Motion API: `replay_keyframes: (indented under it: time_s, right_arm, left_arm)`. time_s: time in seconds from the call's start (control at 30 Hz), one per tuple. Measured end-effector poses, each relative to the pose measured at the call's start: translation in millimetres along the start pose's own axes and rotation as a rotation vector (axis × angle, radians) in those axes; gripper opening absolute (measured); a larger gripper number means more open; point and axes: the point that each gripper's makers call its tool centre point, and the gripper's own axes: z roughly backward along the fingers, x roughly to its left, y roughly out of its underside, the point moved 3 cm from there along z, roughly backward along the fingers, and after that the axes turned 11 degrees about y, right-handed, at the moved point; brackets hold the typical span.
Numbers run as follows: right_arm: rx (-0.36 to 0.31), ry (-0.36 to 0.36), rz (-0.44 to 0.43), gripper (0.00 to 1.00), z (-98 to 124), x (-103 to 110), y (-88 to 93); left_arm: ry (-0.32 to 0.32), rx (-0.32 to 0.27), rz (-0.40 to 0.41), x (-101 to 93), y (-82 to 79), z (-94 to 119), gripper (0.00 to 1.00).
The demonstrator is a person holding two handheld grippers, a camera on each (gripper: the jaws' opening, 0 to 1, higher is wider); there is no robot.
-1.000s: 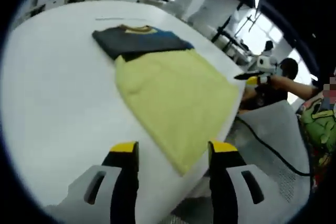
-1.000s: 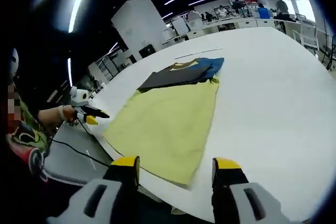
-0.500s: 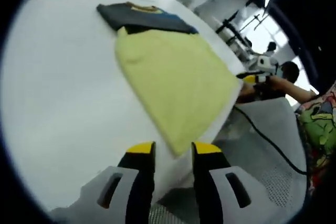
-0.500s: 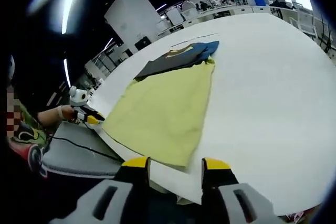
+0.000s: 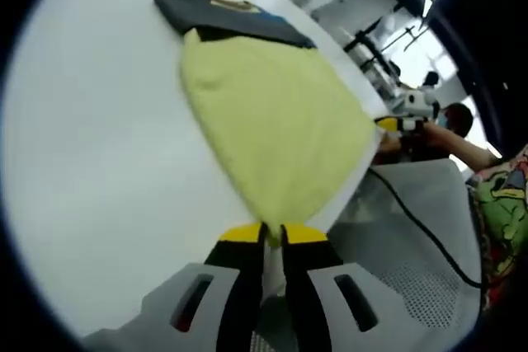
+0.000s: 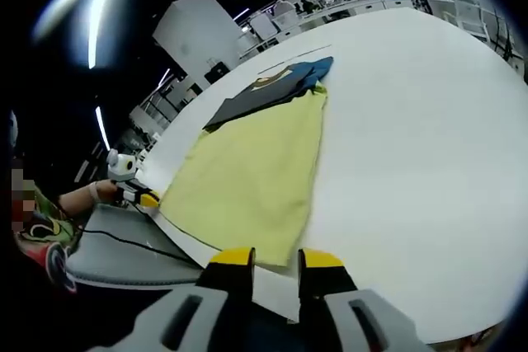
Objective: Fold the garment on the visible template until the final outline fits inside the template.
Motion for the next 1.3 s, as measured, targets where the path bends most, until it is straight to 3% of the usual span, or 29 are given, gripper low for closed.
replay_keyframes:
  time_s: [0.1, 0.33, 0.67, 1.0, 1.3]
  right_arm:
    - [0.034, 0.017, 0.039, 0.0, -2, -4, 6.8]
    - [0.041, 0.01, 0.007, 0.0, 9, -5, 6.2]
    - [0.027, -0.019, -0.001, 0.0, 27, 12, -1.0]
    - [0.053, -0.058, -0.075, 0.0, 39, 40, 21.0]
    - [0.087, -0.067, -0.137, 0.0, 47, 43, 34.3]
  left_arm:
    - [-0.003, -0.009, 0.038, 2.5, 0.0, 0, 0.01]
    - [-0.022, -0.009, 0.057, 0.5, 1.2, 3, 0.0]
    - [-0.01, -0.047, 0.089, -11.7, -7.2, 29, 0.0]
    - [-0.005, 0.017, 0.141, -16.8, 14.9, 38, 0.0]
    - [0.026, 0.114, 0.179, -28.0, 30.9, 38, 0.0]
